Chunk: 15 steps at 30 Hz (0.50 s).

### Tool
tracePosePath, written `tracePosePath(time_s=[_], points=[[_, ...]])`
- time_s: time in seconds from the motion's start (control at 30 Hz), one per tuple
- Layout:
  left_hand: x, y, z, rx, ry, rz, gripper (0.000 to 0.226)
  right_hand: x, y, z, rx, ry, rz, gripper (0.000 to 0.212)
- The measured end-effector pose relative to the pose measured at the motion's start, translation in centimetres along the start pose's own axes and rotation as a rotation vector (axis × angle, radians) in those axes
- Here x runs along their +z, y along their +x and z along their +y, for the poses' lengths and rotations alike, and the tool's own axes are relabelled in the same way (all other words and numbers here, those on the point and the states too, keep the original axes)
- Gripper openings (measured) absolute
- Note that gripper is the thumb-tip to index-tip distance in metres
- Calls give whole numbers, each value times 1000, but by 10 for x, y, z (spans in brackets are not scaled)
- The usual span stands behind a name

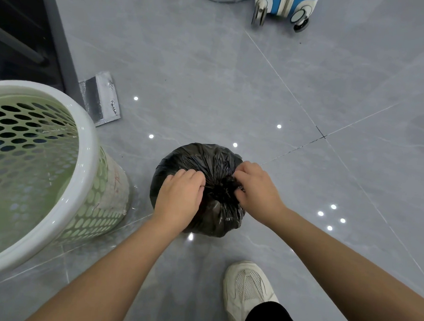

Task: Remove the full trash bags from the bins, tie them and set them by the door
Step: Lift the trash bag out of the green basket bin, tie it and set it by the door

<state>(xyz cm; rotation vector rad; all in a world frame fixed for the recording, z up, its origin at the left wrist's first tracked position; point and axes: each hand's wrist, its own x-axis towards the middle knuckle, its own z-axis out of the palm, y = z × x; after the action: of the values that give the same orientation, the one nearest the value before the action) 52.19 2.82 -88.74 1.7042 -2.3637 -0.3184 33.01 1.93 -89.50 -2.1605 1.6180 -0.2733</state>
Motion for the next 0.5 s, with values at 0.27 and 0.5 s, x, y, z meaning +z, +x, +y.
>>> tracePosePath(time_s=[0.27,0.5], points=[[3,6,7,10,156,-119,17,-5,2,0,-69,95,-44,12],[-34,24,3,22,116,-163,24,-27,18,7,-162,-12,-185,14]])
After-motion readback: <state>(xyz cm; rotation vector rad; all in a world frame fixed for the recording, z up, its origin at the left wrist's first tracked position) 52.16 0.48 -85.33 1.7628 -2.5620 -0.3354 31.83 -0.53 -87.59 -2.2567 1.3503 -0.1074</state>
